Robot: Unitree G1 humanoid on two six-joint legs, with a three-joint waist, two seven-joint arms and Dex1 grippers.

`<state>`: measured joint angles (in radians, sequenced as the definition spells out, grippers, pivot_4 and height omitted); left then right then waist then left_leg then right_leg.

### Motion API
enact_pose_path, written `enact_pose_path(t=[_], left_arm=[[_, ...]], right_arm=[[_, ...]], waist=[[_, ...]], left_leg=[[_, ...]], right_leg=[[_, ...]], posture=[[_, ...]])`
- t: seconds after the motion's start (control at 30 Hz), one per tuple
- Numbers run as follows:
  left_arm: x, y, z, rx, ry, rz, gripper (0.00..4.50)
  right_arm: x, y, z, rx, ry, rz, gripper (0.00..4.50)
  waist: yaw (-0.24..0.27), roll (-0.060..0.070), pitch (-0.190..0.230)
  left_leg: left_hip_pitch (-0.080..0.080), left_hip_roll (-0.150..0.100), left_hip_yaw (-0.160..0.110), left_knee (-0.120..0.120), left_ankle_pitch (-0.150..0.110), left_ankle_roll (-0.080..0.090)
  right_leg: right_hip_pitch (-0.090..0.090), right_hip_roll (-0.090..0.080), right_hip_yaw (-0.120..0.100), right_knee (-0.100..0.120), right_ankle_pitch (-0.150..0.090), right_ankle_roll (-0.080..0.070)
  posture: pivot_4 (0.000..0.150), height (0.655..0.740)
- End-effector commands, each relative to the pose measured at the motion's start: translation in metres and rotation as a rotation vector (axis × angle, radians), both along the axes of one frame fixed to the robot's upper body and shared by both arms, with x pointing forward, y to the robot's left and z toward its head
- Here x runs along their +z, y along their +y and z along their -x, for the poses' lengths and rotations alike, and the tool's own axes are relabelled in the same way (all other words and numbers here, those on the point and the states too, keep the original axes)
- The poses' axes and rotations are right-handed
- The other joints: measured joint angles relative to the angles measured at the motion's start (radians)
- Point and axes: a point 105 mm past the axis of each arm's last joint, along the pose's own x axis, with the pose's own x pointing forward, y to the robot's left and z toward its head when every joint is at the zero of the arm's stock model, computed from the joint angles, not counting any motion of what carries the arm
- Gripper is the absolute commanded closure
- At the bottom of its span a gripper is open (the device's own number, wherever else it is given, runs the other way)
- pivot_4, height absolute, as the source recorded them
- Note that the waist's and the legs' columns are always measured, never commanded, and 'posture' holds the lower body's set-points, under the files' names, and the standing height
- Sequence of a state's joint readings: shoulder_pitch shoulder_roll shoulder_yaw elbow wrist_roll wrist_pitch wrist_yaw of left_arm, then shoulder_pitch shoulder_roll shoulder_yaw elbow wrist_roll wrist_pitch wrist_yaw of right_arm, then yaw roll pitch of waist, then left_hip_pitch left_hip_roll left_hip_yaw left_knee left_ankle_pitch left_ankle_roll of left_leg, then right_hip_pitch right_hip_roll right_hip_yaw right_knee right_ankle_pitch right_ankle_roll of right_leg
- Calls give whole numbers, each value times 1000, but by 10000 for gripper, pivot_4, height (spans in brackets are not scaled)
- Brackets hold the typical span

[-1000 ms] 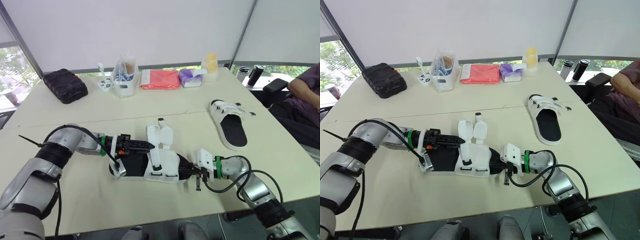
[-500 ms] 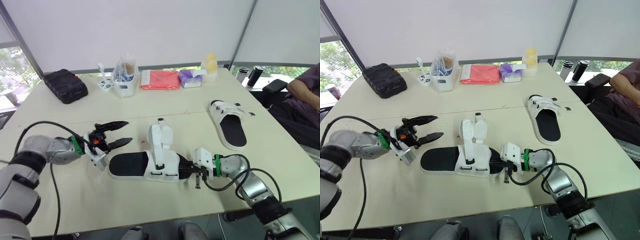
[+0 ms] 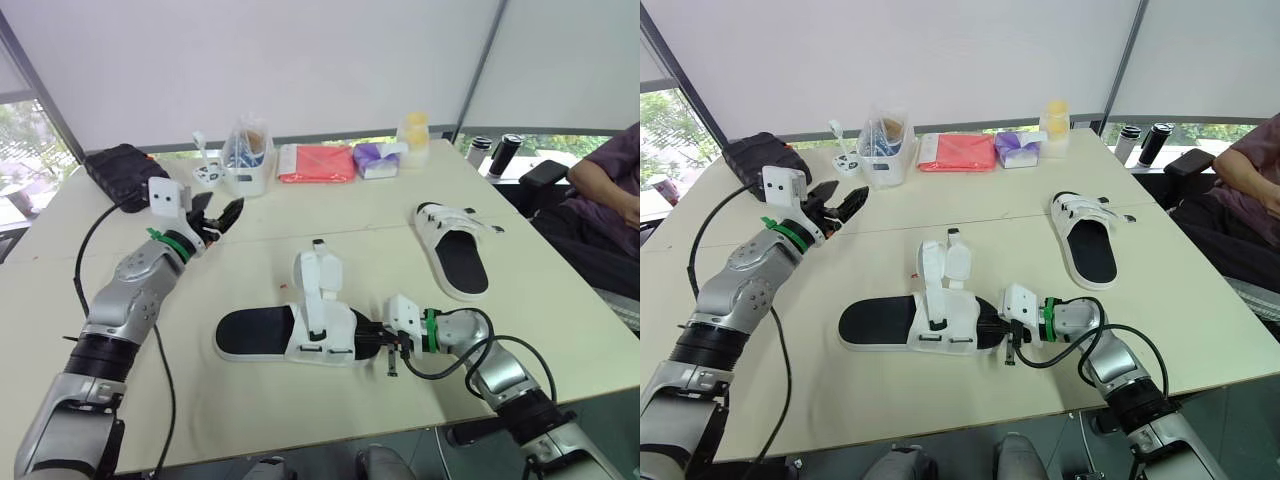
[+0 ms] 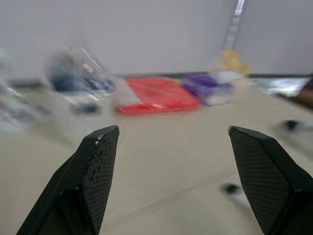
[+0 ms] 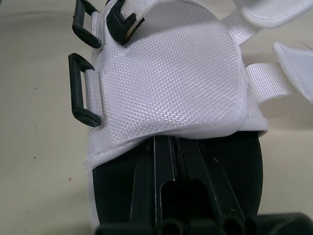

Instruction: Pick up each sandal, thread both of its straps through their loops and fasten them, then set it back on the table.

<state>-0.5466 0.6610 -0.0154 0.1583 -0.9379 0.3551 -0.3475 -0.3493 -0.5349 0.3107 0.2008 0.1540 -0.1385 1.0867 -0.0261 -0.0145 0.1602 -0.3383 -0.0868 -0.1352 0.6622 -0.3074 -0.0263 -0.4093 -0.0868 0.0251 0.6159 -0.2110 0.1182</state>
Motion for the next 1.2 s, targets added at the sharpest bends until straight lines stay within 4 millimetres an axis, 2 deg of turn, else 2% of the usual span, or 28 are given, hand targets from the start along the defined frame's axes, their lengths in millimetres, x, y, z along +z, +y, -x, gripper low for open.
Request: enact_pose_path(t=[0.03,0.13,0.3,0.4,0.53,0.73,0.93,1.03,1.2], left_arm=[[25,-9,33,-248,44,152,8219],[17,-17,62,-420,165,192,8219],[-21,-45,105,-601,298,71,8219],[-31,-56,117,-655,319,40,8219],[-43,-65,121,-691,334,5,8219],[-48,-85,119,-780,319,-15,8219],[-52,-105,102,-822,311,5,8219],[-52,-113,90,-813,305,26,16174],[-51,-117,83,-808,304,41,40501]], right_arm=[[-37,-17,4,-54,119,121,45000],[-39,-19,2,-63,117,134,45000],[-38,-15,1,-62,120,122,45000],[-38,-14,1,-61,121,121,45000],[-39,-13,2,-62,127,119,45000],[-39,-11,2,-62,125,115,45000],[-38,-9,1,-67,117,111,45000],[-37,-8,0,-73,113,108,45000],[-38,-9,1,-81,110,105,45000]], waist=[[1,0,0],[1,0,0],[7,0,0],[9,0,0],[8,1,0],[9,0,0],[6,0,0],[7,0,0],[4,0,0]], left_leg=[[0,0,0,0,0,0],[0,0,0,0,0,0],[1,0,0,0,0,0],[1,0,0,0,0,0],[1,0,0,0,0,0],[1,1,0,-1,0,0],[1,1,0,-1,0,0],[1,1,0,-1,0,0],[1,1,0,-3,0,0]], right_leg=[[0,0,0,0,0,0],[0,0,0,0,0,0],[2,0,0,-1,-4,-2],[3,0,0,-1,-5,-1],[3,0,0,-1,-6,-2],[2,0,0,-1,-6,-2],[2,0,0,-2,-6,-2],[2,0,0,-2,-6,-2],[2,0,0,-2,-6,-2]], posture=[[1500,7400],[1500,7400],[1500,7400],[1500,7400],[1500,7400],[1500,7400],[1500,7400],[1500,7400],[1500,7400]])
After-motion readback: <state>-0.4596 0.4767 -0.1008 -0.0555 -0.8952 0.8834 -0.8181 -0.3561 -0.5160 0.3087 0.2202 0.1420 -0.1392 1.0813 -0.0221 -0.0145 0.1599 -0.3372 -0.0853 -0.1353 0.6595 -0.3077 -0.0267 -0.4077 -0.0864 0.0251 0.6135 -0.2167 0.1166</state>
